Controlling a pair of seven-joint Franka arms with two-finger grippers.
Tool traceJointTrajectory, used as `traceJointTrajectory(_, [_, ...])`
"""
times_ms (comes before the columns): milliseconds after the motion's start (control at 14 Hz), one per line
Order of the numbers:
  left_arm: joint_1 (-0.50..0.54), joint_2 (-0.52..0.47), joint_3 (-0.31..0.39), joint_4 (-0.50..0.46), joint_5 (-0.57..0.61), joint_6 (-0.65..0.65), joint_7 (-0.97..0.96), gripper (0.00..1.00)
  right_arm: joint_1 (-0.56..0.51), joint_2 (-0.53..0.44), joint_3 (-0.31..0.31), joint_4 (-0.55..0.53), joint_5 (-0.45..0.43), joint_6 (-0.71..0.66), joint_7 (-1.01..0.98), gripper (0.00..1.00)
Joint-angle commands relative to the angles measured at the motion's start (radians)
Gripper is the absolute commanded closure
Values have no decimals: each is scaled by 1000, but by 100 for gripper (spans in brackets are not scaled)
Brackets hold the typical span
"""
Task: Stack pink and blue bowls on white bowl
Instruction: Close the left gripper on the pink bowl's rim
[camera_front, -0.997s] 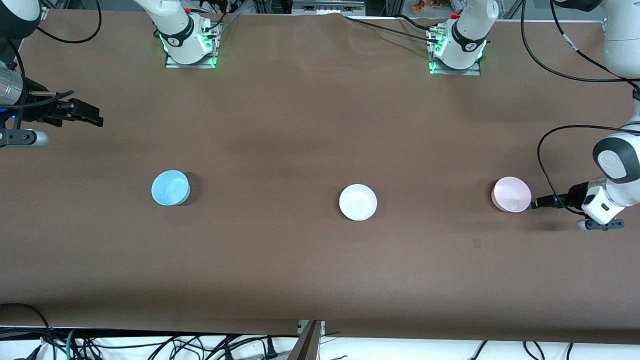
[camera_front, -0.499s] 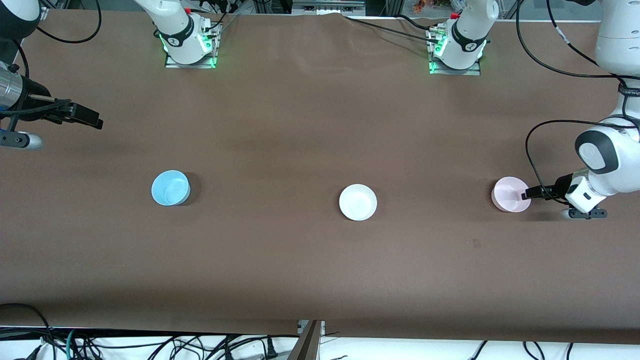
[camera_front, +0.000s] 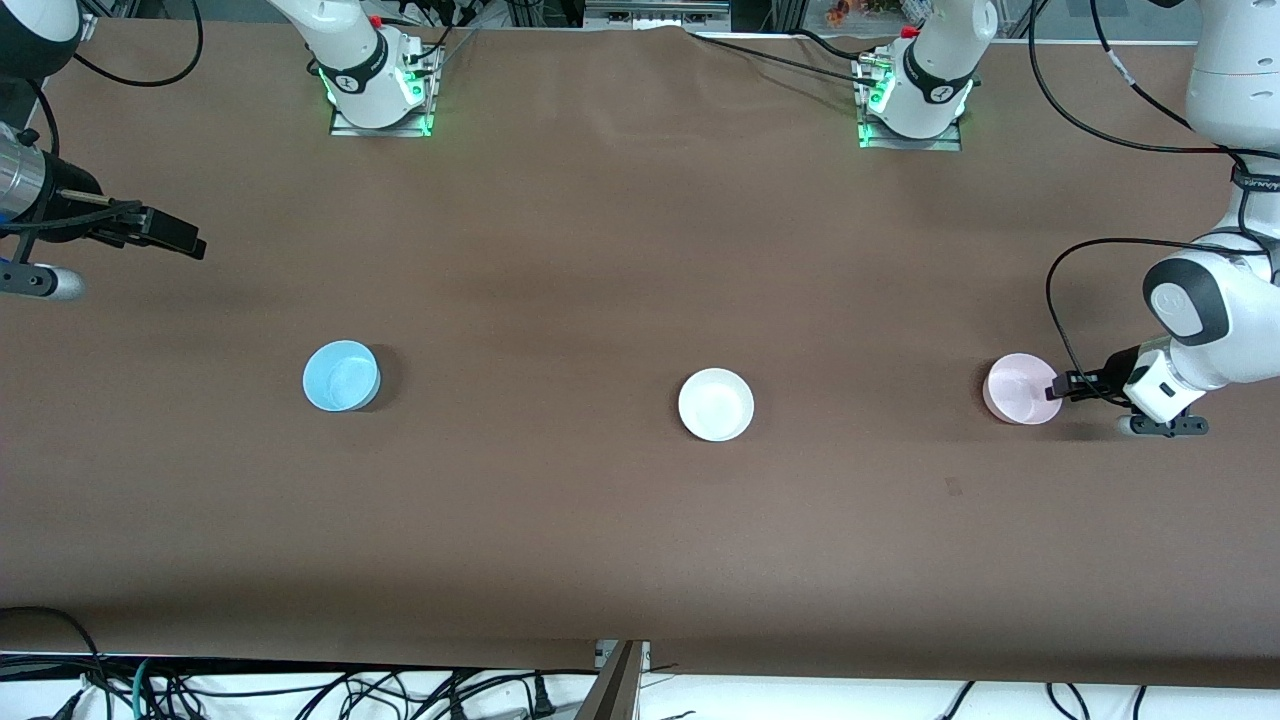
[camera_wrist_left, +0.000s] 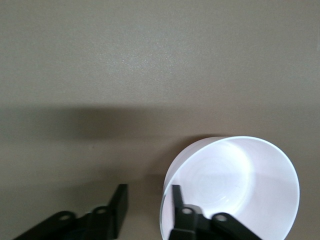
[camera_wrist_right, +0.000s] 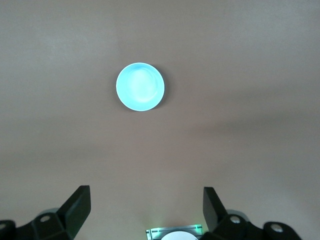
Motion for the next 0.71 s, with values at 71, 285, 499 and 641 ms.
traceJointTrajectory(71, [-9,-30,5,-32,-65,3,28,82,-3,3,6,20,1,-22,14,1])
traceJointTrajectory(285, [-9,-30,5,-31,-65,0,27,100,-3,3,6,20,1,-22,14,1])
traceJointTrajectory(499, [-10,-33,1,1,-66,-41,19,100,-3,3,7,20,1,-22,14,1])
traceJointTrajectory(641, [-24,-33,-22,55,-65,-77,-17,100,-3,3,7,20,1,-22,14,1])
